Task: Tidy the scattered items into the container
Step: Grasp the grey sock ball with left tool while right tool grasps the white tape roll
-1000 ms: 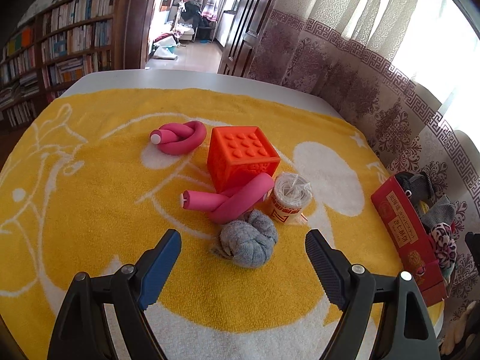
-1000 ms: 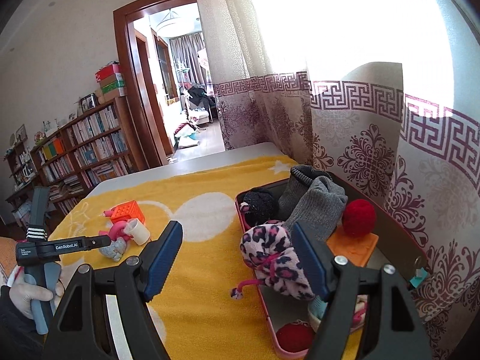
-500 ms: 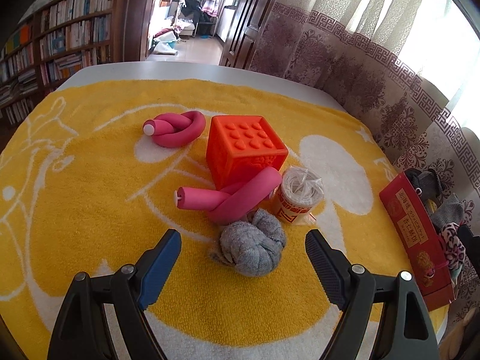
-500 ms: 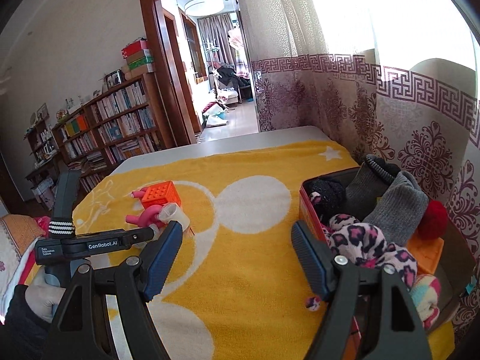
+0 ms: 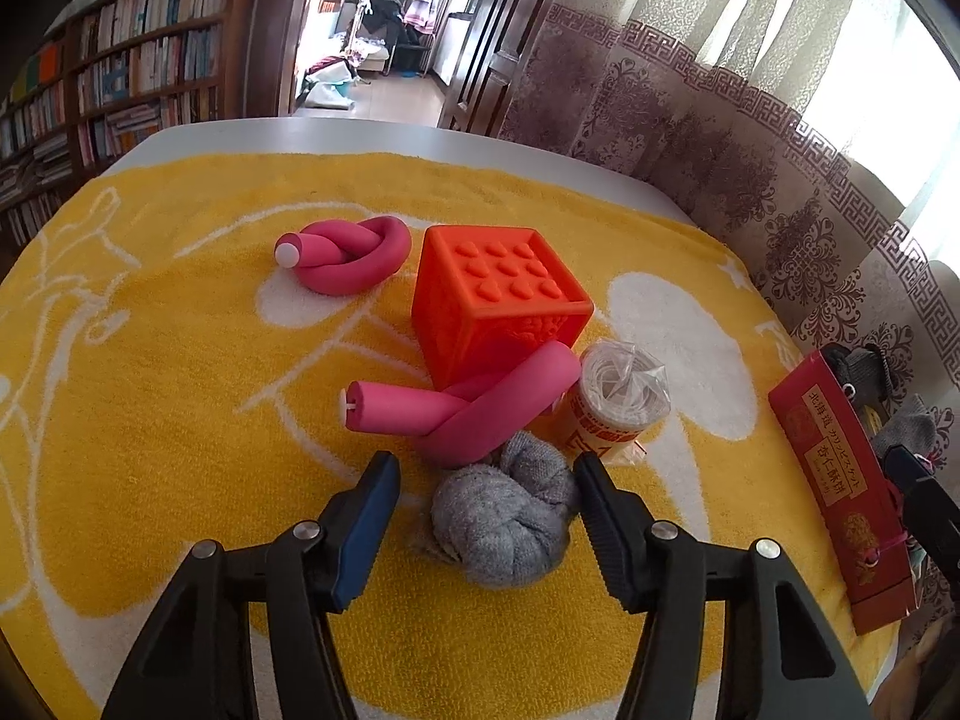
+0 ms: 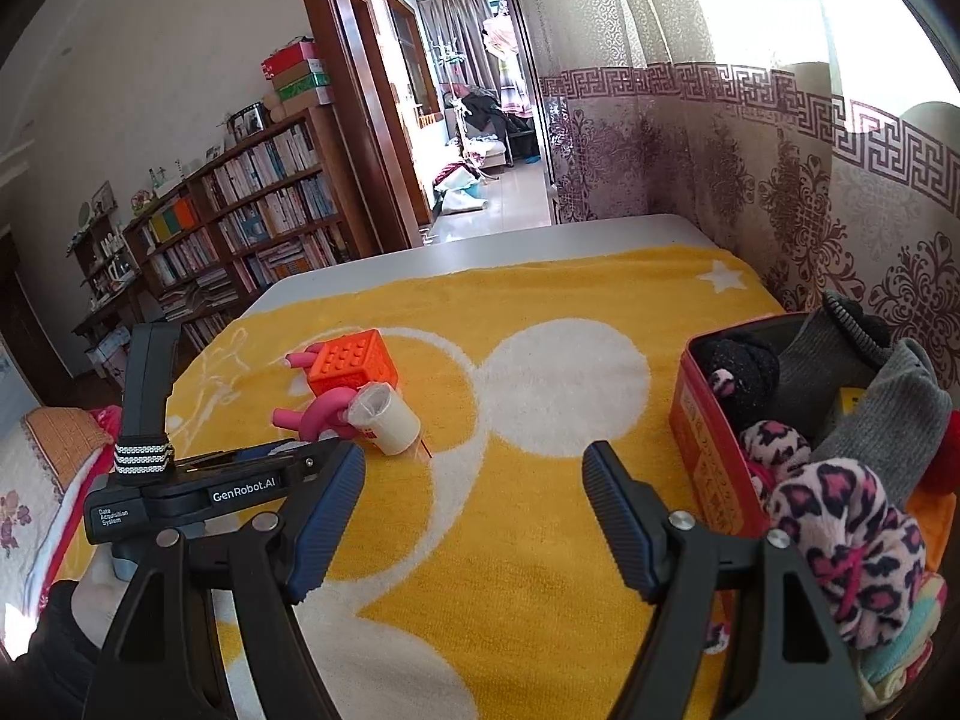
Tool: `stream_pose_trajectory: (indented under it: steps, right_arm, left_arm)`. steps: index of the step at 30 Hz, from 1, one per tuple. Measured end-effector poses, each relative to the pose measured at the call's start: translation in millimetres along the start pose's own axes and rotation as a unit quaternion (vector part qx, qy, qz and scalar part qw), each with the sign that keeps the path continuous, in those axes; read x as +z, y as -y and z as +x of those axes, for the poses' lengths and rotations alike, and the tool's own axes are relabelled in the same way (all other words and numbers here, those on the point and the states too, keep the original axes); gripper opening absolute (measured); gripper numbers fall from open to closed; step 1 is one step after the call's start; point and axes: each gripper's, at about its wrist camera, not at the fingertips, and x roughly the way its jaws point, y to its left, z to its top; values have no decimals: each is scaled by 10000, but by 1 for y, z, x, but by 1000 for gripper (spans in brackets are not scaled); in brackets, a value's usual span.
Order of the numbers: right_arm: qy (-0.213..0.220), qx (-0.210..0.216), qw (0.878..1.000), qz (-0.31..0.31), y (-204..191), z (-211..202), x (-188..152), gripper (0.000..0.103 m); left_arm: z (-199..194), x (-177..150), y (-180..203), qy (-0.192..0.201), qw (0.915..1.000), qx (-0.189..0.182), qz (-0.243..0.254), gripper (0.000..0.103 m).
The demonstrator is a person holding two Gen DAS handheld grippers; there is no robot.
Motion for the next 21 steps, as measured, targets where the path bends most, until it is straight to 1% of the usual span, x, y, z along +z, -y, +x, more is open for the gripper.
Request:
stream_pose_trajectory:
  steps: [1, 2, 6, 11, 13, 17, 21]
  right_arm:
    - [-29, 22, 10000, -27, -2, 2, 2, 78]
    - [-64, 46, 10000, -58, -4, 5, 4, 78]
    - [-289, 199, 9993, -93, -9, 20, 14, 78]
    - [-749, 447, 9962, 9, -15, 54, 23, 78]
    - [-859, 432, 9954, 13, -18, 67, 25, 78]
    - [-994, 391, 9942, -93, -26, 91, 27, 78]
    - [-1133, 422, 9923, -283, -37, 111, 27, 78]
  left_arm:
    - [-2, -1, 0, 13, 10000, -40, 30, 56]
    - [-4, -2, 1, 18, 10000, -64, 45, 55]
    - [-15, -4, -1, 136, 9998, -114, 36, 55]
    - [-26, -3, -11, 254, 9992, -264, -167, 55]
    - [-27, -1, -14, 283, 9990, -287, -203, 55]
    - [-21, -1, -14, 163, 9991, -348, -185, 55]
    - [-11, -7, -4, -21, 9995, -309, 33, 55]
